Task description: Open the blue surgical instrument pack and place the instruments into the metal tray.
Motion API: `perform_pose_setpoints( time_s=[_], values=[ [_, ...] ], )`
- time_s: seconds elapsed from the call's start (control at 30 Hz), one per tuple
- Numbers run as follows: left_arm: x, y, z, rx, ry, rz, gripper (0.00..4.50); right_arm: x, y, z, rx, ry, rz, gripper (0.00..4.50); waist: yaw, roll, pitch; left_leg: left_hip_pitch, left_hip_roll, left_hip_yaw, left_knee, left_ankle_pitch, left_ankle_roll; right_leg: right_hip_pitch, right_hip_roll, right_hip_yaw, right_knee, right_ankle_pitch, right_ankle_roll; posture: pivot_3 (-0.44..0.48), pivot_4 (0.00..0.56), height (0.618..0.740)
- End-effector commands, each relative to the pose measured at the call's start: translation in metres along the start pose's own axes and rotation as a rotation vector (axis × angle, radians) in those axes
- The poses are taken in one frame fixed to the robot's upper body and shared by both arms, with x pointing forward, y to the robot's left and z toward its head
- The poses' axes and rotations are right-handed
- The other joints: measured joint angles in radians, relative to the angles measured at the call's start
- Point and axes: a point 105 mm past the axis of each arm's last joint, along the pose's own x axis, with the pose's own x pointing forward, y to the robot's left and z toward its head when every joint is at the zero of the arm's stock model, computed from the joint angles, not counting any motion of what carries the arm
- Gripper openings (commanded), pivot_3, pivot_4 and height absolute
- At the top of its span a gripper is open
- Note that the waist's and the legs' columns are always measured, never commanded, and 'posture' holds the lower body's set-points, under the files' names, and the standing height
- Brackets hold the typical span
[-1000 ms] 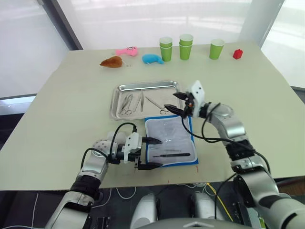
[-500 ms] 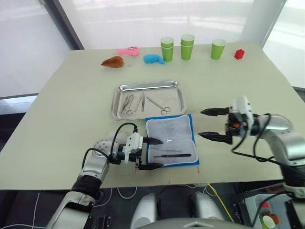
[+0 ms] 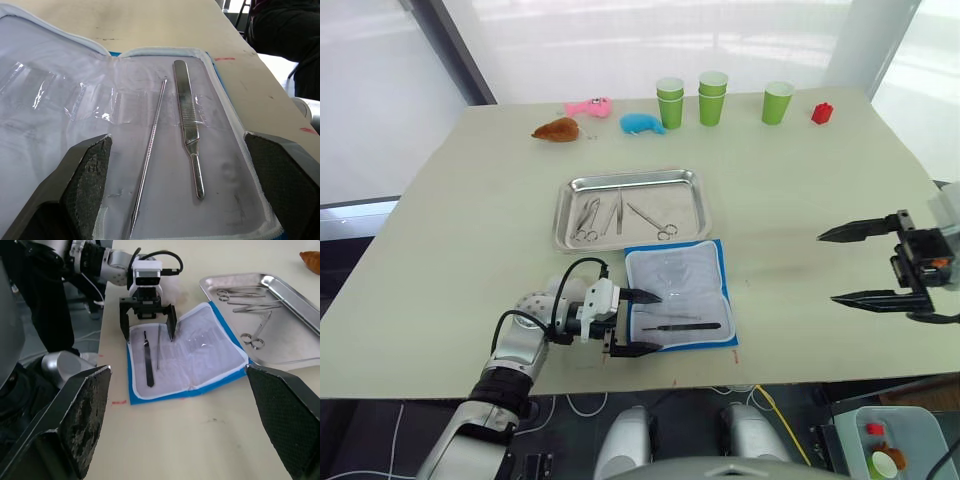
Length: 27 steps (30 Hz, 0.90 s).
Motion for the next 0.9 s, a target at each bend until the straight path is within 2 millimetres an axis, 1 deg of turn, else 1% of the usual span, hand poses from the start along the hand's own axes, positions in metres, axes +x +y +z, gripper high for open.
perform_pose_setpoints(
  time_s=[0.03, 0.13, 0.2, 0.27, 0.43, 0.5, 0.6, 0.77, 0.9],
  values=[
    [0.001, -0.035, -0.059, -0.259, 0.152, -0.060, 4.50, 0.005, -0.002, 0.009, -0.047, -0.013, 0.000, 4.46, 0.000, 0.000, 0.000, 0.000, 0.000, 0.000, 0.000, 0.000, 0.000, 0.000, 0.000, 0.000, 0.000, 0.000, 0.000, 0.000, 0.150, 0.740],
    [0.003, -0.035, -0.058, -0.257, 0.150, -0.063, 4.50, 0.030, -0.003, -0.004, -0.067, -0.016, -0.025, 4.46, -0.001, 0.000, 0.000, 0.000, 0.000, 0.000, -0.001, 0.000, 0.000, 0.000, 0.000, 0.000, -0.001, 0.000, 0.000, 0.000, 0.150, 0.740],
    [0.003, -0.035, -0.058, -0.255, 0.150, -0.063, 4.50, 0.040, -0.002, -0.009, -0.076, -0.015, -0.037, 4.46, 0.001, 0.000, 0.000, 0.000, 0.000, 0.000, -0.001, 0.000, 0.000, 0.000, 0.000, 0.000, -0.001, 0.000, 0.000, 0.000, 0.150, 0.740],
    [0.002, -0.033, -0.057, -0.248, 0.154, -0.060, 4.50, 0.052, -0.002, -0.019, -0.070, 0.013, -0.054, 4.46, 0.002, 0.000, 0.000, 0.000, 0.000, 0.000, -0.001, 0.000, 0.000, 0.000, 0.000, 0.000, -0.001, 0.000, 0.000, 0.000, 0.150, 0.740],
    [0.001, -0.033, -0.055, -0.246, 0.152, -0.056, 4.50, 0.085, 0.000, -0.028, -0.065, -0.009, -0.047, 4.46, 0.000, 0.000, 0.000, 0.000, 0.000, 0.000, -0.001, 0.000, 0.000, 0.000, 0.001, 0.000, -0.002, 0.000, 0.000, 0.000, 0.150, 0.740],
    [0.000, -0.033, -0.055, -0.245, 0.155, -0.056, 4.50, 0.102, -0.003, -0.029, -0.074, -0.024, -0.062, 4.46, 0.000, 0.000, 0.000, 0.000, 0.000, 0.000, -0.001, 0.000, 0.000, 0.000, 0.001, 0.000, -0.001, 0.000, 0.000, 0.000, 0.150, 0.740],
    [-0.001, -0.032, -0.054, -0.244, 0.156, -0.050, 4.50, 0.127, -0.002, -0.043, -0.095, 0.002, -0.069, 4.46, 0.000, 0.000, 0.000, 0.000, 0.000, 0.000, -0.001, 0.000, 0.000, 0.000, 0.001, 0.000, -0.001, 0.000, 0.000, 0.000, 0.150, 0.740],
    [-0.002, -0.032, -0.054, -0.245, 0.158, -0.050, 4.50, 0.152, -0.009, -0.061, -0.119, 0.049, -0.095, 4.46, -0.001, -0.001, 0.000, 0.000, 0.000, 0.000, -0.001, 0.000, 0.000, 0.000, 0.001, 0.000, -0.001, 0.000, 0.000, 0.000, 0.150, 0.740],
    [-0.002, -0.032, -0.054, -0.245, 0.158, -0.049, 4.50, 0.170, -0.013, -0.071, -0.118, 0.067, -0.095, 4.46, -0.002, -0.001, 0.000, 0.000, 0.000, 0.000, -0.001, 0.000, 0.000, 0.000, 0.001, 0.000, 0.000, 0.000, 0.000, 0.000, 0.150, 0.740]
  ],
)
